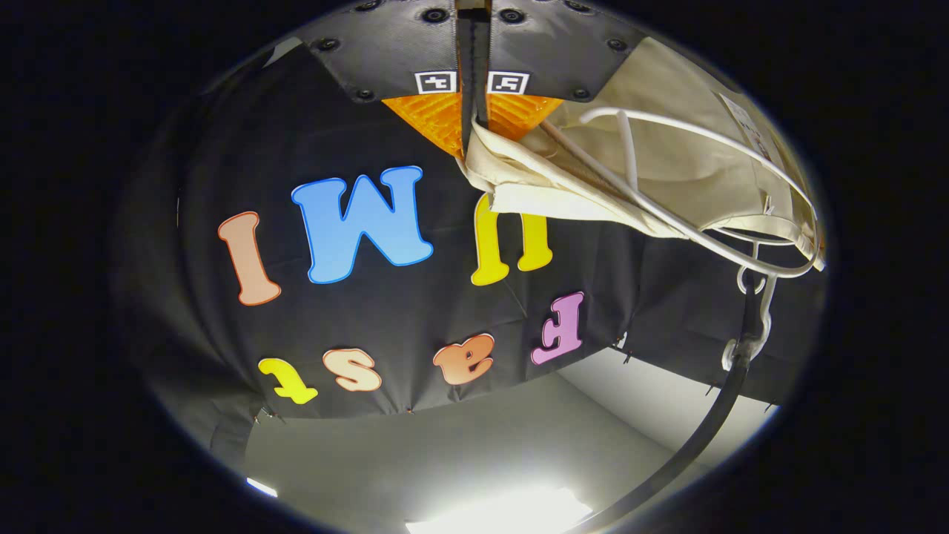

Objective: Grasp the clothes on the hanger with both hands and then place them into the laundry hamper below.

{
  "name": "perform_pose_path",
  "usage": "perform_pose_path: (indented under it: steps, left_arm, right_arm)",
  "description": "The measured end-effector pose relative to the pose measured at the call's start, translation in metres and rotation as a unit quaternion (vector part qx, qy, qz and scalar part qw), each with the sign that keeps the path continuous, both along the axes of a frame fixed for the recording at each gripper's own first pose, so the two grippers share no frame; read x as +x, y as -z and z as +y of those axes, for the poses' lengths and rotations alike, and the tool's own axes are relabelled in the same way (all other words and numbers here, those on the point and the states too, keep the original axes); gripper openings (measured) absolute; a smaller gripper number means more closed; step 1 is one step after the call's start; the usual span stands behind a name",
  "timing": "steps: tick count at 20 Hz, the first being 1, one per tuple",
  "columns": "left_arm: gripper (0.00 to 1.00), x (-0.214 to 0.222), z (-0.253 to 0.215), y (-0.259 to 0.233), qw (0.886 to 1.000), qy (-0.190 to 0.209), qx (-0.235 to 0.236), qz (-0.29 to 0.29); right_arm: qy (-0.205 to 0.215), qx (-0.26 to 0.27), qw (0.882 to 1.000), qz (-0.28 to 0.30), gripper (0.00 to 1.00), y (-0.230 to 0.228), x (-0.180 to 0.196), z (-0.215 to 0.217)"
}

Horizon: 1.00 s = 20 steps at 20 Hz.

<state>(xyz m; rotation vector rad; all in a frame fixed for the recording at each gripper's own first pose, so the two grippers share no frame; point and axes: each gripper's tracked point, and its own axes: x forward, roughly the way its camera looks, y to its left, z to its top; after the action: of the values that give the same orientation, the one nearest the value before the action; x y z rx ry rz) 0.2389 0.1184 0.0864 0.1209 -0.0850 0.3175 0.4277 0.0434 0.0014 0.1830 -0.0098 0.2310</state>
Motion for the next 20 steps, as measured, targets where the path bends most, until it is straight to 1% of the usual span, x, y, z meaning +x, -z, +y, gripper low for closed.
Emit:
perform_pose_path:
  steps: [2,4,6,8,10,12,13,14,15,17,20]
  left_arm:
    - [0.02,0.008,-0.002,-0.01,1.0,0.004,0.02,-0.005]
    - [0.02,0.014,-0.005,-0.018,1.0,0.006,0.027,-0.01]
    - [0.02,0.024,-0.014,-0.015,1.0,0.012,0.021,-0.006]
    - [0.02,0.036,-0.018,-0.005,0.999,0.01,0.03,0.004]
    - [0.02,0.042,-0.021,0.006,0.999,0.008,0.043,0.006]
    - [0.02,0.035,-0.024,0.021,0.999,0.007,0.048,0.014]
    - [0.02,0.024,-0.02,0.028,0.999,0.005,0.047,0.02]
    - [0.02,0.013,-0.015,0.035,0.999,0.005,0.043,0.027]
    - [0.02,0.001,-0.009,0.042,0.999,0.005,0.039,0.033]
    - [0.02,-0.017,-0.003,0.055,0.999,0.003,0.025,0.043]
    - [0.02,-0.027,0.006,0.069,0.999,0.003,-0.001,0.047]
  right_arm:
    - [-0.004,-0.001,1.0,0.003,0.01,0.0,0.01,0.005]
    - [-0.003,0.007,1.0,0.019,0.0,0.008,0.018,0.004]
    - [-0.012,0.024,0.999,0.043,0.01,0.019,0.022,0.008]
    - [-0.011,0.017,0.999,0.045,0.01,0.028,0.021,0.008]
    - [-0.015,0.011,0.999,0.047,0.01,0.042,0.011,0.008]
    - [-0.021,0.007,0.998,0.061,0.01,0.057,-0.003,0.009]
    - [-0.023,0.007,0.997,0.069,0.01,0.064,-0.009,0.009]
    - [-0.026,0.006,0.997,0.076,0.03,0.072,-0.017,0.011]
    - [-0.028,0.004,0.996,0.083,0.01,0.077,-0.024,0.011]
    - [-0.03,-0.004,0.996,0.089,0.01,0.082,-0.033,0.013]
    - [-0.03,-0.013,0.995,0.096,0.01,0.086,-0.063,0.018]
